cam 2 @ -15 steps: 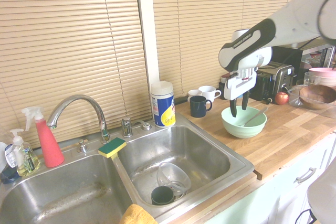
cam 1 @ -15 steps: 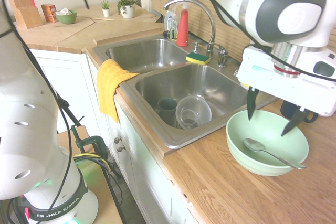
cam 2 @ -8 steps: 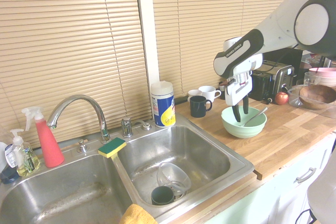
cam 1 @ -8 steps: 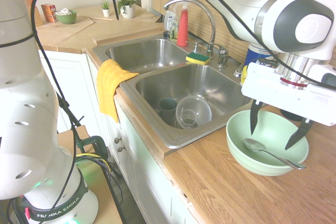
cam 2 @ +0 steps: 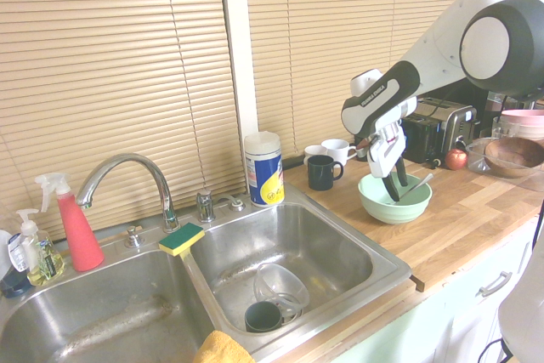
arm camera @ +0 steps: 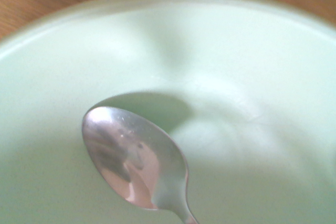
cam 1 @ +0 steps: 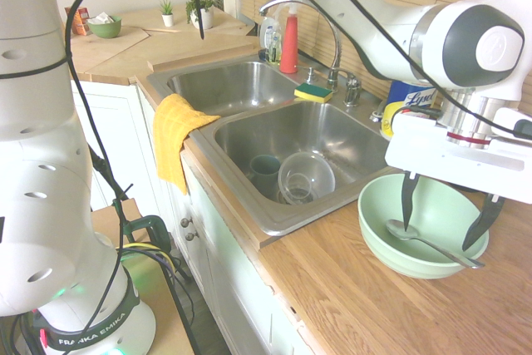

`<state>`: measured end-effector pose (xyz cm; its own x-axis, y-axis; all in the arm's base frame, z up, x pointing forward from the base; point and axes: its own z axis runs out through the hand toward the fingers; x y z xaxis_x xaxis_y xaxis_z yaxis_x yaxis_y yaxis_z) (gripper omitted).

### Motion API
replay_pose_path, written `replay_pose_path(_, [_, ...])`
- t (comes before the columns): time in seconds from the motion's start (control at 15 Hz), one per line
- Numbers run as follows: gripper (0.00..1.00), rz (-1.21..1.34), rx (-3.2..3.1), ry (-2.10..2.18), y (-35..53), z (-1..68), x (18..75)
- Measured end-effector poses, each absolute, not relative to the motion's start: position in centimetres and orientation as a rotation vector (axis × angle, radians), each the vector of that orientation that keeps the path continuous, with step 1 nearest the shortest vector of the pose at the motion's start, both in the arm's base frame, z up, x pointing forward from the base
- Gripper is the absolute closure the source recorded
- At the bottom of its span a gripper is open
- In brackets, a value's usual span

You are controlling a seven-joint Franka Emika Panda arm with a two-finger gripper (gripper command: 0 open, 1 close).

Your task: Put the spoon into the sink

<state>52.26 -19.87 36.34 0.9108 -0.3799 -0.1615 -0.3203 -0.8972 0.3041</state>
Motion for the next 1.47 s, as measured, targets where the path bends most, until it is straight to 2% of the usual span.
replay_pose_path(1.47, [1.0,-0.366,2.717,-0.517,-20.0,33.0,50.5])
